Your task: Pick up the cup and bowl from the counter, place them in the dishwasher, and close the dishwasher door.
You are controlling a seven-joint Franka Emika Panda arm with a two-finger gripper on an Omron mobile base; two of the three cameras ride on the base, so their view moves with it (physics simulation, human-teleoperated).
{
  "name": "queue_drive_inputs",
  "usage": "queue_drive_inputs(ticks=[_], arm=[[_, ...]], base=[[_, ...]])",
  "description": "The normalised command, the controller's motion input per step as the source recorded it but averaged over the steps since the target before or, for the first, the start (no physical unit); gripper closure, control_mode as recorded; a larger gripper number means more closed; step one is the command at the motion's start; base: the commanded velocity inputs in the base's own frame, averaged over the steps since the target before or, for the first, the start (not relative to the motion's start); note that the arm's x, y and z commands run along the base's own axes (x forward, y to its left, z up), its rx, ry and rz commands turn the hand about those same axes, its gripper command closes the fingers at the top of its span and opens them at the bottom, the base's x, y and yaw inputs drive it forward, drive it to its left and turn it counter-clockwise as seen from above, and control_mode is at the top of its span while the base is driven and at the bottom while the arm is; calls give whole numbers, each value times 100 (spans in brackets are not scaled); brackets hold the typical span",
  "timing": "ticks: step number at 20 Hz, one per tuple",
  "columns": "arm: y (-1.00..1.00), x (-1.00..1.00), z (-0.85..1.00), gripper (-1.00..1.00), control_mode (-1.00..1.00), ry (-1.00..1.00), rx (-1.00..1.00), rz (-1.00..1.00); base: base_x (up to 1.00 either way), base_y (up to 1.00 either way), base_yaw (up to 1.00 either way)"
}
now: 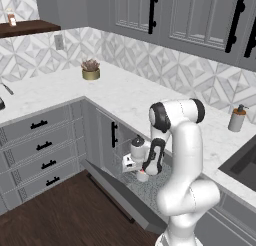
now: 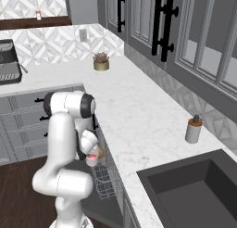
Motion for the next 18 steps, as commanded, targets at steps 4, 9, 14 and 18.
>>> queue_drive_inputs(ticks=[4,9,14,18], arm=[[-15,-9,63,100,-100,-4,0,-5],[-27,0,28,100,-100,2,-3,-12],[-46,5,2,100,-100,3,-3,-9],[-7,16,-20,100,-100,0,-1,-1]], base=[[0,0,0],[0,0,0],[0,0,0],[0,0,0]])
